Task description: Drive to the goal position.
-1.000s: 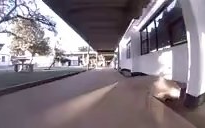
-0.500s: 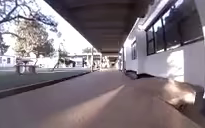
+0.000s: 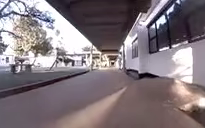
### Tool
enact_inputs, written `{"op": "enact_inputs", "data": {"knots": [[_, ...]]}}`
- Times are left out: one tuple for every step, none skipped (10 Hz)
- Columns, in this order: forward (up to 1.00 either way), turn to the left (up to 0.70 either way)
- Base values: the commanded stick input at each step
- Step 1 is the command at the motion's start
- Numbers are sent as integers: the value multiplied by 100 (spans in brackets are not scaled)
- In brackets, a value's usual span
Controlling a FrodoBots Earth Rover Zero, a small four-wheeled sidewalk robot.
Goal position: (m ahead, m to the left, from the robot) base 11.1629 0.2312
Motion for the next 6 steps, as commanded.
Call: {"op": "enact_inputs", "data": {"knots": [[70,0],[70,0],[70,0],[70,0],[70,0],[70,0]]}}
